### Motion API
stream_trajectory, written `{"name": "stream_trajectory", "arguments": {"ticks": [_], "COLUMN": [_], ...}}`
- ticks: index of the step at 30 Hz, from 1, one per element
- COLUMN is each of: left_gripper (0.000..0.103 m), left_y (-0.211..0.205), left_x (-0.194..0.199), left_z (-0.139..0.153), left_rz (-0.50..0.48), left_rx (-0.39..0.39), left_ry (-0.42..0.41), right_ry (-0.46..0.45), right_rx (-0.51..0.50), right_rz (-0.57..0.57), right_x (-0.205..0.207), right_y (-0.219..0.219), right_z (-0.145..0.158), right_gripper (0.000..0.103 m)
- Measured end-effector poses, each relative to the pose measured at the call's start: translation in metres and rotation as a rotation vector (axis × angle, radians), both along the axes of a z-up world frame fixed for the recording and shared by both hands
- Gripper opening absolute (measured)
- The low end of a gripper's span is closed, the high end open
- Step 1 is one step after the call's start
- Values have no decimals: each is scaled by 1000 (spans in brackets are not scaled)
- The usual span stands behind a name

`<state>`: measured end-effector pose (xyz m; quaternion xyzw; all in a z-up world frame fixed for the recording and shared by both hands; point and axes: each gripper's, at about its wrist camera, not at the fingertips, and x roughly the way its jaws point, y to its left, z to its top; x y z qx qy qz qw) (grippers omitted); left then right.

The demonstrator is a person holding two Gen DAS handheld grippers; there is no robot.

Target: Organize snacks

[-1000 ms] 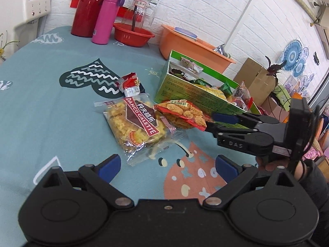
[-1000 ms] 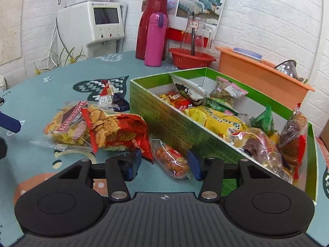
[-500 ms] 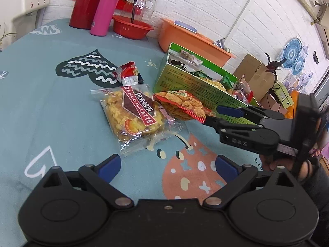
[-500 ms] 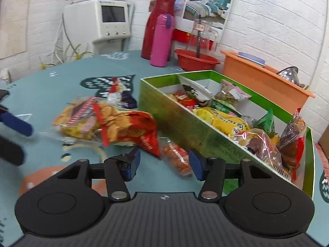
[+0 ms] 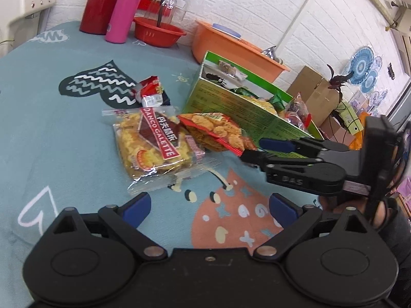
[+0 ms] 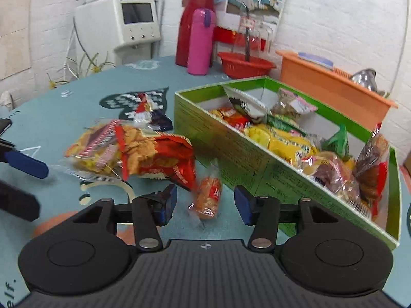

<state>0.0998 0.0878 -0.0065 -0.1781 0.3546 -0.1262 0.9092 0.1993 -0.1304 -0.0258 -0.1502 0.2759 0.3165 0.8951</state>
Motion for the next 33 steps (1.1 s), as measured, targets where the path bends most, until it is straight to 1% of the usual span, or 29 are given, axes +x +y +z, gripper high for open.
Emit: {"name": "stream_trajectory", "arguments": {"ticks": [1, 2, 3, 4, 5, 7, 10, 11, 12, 14, 15, 16, 20, 24, 25, 26, 27, 28, 29, 30, 32, 33], "left_gripper": [103, 103, 103, 103, 103, 103, 103, 103, 103, 103, 103, 103, 103, 103, 97, 91, 80, 75, 75, 74, 74, 74], "left_y": [-1, -1, -2, -4, -5, -10, -20, -25, -30, -41, -47, -52, -63, -70, -72, -74, -77, -79, -82, -83, -85, -86], "left_x": [1, 1, 2, 2, 3, 6, 15, 19, 25, 37, 44, 49, 63, 71, 72, 74, 75, 76, 78, 78, 78, 76], "left_z": [0, 0, 0, 0, 0, -1, -4, -5, -7, -13, -16, -16, -15, -15, -15, -15, -16, -17, -19, -19, -19, -17], "left_rz": [-3, -4, -6, -12, -19, -42, -83, -98, -112, -136, -142, -137, -99, -66, -63, -63, -64, -69, -72, -70, -81, -87], "left_rx": [-3, -4, -3, -1, 1, -3, -35, -52, -67, -98, -115, -127, -171, -149, -136, -122, -100, -75, -51, -35, -39, -38], "left_ry": [2, 4, 6, 6, 7, 12, 15, 21, 31, 65, 86, 79, 94, 93, 90, 84, 77, 72, 69, 65, 73, 64], "right_ry": [9, 25, 51, 68, 92, 91, 142, 159, 156, 142, 139, 138, 149, 135, 134, 135, 138, 138, 133, 119, 105, 100], "right_rx": [-7, -13, -9, 19, 29, 18, 66, 81, 92, 97, 102, 108, 155, 156, 155, 156, 160, 165, 170, 172, 171, 175], "right_rz": [-11, -24, -29, -23, -21, -34, -20, -17, -17, -32, -42, -52, -85, -91, -88, -83, -77, -71, -62, -60, -67, -68], "right_x": [2, 4, 5, 4, 2, -8, -29, -37, -45, -58, -62, -65, -68, -66, -65, -63, -61, -60, -61, -62, -65, -67], "right_y": [2, 2, 1, -2, -5, -8, -17, -19, -21, -23, -25, -26, -33, -32, -31, -30, -29, -28, -28, -28, -29, -30], "right_z": [-3, -6, -8, -8, -6, -4, -5, -6, -7, -9, -10, -10, -10, -10, -10, -10, -11, -12, -14, -15, -15, -14], "right_gripper": [83, 79, 69, 46, 45, 45, 45, 47, 48, 63, 65, 67, 72, 77, 78, 78, 78, 77, 58, 54, 52, 50]}}
